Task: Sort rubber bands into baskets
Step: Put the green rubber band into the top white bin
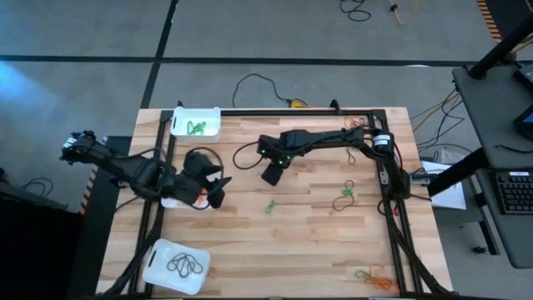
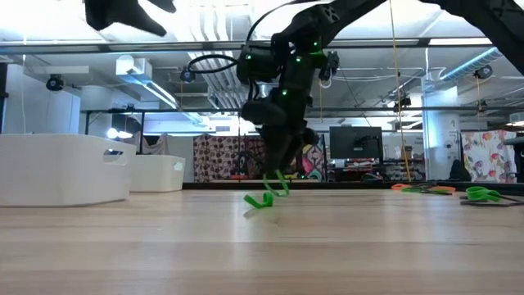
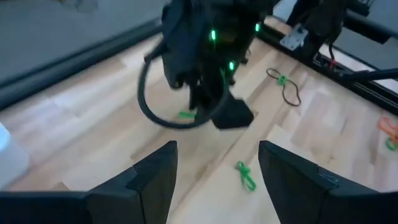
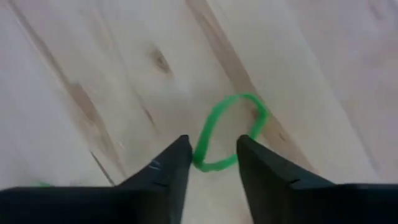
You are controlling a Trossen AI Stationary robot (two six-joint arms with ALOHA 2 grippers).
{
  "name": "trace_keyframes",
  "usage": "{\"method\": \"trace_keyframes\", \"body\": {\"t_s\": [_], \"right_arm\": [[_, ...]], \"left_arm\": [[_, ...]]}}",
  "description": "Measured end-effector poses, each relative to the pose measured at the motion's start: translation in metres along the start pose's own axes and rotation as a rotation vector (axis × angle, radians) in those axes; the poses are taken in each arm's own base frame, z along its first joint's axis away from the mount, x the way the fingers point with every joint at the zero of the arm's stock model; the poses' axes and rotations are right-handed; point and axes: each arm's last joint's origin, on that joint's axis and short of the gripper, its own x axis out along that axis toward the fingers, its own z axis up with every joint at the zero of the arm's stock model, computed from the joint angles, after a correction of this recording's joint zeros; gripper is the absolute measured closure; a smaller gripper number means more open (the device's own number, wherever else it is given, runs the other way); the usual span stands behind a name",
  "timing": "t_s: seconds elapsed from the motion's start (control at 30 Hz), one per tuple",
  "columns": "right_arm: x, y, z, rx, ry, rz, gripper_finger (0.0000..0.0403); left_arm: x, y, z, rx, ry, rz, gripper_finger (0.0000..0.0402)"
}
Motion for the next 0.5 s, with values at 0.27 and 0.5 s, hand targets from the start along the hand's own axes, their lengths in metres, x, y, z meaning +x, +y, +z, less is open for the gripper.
{"method": "trace_keyframes", "body": {"t_s": [0.27, 0.5], "right_arm": [[-0.061, -0.006, -0.008, 0.054, -0.047, -0.044, 0.0203], [-0.139, 0.004, -0.024, 0.038, -0.233, -0.015, 0.0186]], "left_arm": [[0.030, 0.015, -0.016, 0.027, 0.124, -0.023, 0.0192], [0.077, 0.027, -0.030, 0.009, 0.142, -0.235, 0.0192]]}}
